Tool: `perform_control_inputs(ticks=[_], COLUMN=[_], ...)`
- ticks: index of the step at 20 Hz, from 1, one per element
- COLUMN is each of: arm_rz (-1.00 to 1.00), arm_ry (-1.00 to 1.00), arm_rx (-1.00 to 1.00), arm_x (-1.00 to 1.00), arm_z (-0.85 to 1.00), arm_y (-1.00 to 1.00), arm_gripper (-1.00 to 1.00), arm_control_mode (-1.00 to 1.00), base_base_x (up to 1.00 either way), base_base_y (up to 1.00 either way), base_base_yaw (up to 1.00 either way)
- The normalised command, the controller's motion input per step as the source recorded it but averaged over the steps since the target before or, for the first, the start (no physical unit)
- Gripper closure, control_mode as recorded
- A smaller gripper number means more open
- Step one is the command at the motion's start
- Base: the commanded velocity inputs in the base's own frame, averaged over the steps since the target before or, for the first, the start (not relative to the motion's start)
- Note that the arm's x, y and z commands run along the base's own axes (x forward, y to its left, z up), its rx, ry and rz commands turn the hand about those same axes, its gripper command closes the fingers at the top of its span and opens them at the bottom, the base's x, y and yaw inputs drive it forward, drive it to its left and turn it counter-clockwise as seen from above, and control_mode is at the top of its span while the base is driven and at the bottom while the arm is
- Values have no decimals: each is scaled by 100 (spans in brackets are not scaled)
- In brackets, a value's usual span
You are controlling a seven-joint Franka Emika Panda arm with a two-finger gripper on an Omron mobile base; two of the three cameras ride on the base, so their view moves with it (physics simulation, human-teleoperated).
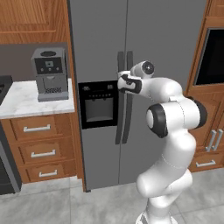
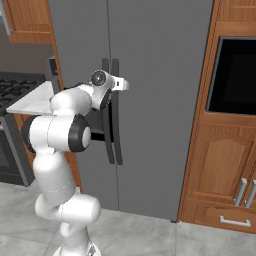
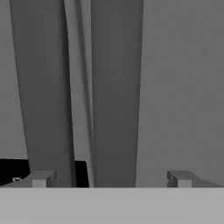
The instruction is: Retrieve the apple and kiwi from the fridge and place them into the bowl on the dining table.
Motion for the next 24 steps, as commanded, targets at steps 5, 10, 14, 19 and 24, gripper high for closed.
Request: perform_control_inputs(ticks=[5, 10, 14, 19, 24], arm_rz=[0, 0, 0, 0, 0], arm_ry=[0, 0, 0, 0, 0], arm_rx=[0, 0, 0, 0, 0], arm_x=[58, 61, 62, 55, 15], arm_z=[-21, -20, -32, -28, -2], arm_y=[0, -9, -3, 0, 0], arm_gripper=[-100, -100, -100, 100, 100], arm_control_mode=[-100, -100, -100, -100, -100], base_base_x=[0, 0, 0, 0, 0], base_base_y=[0, 0, 0, 0, 0], base_base_yaw=[0, 0, 0, 0, 0])
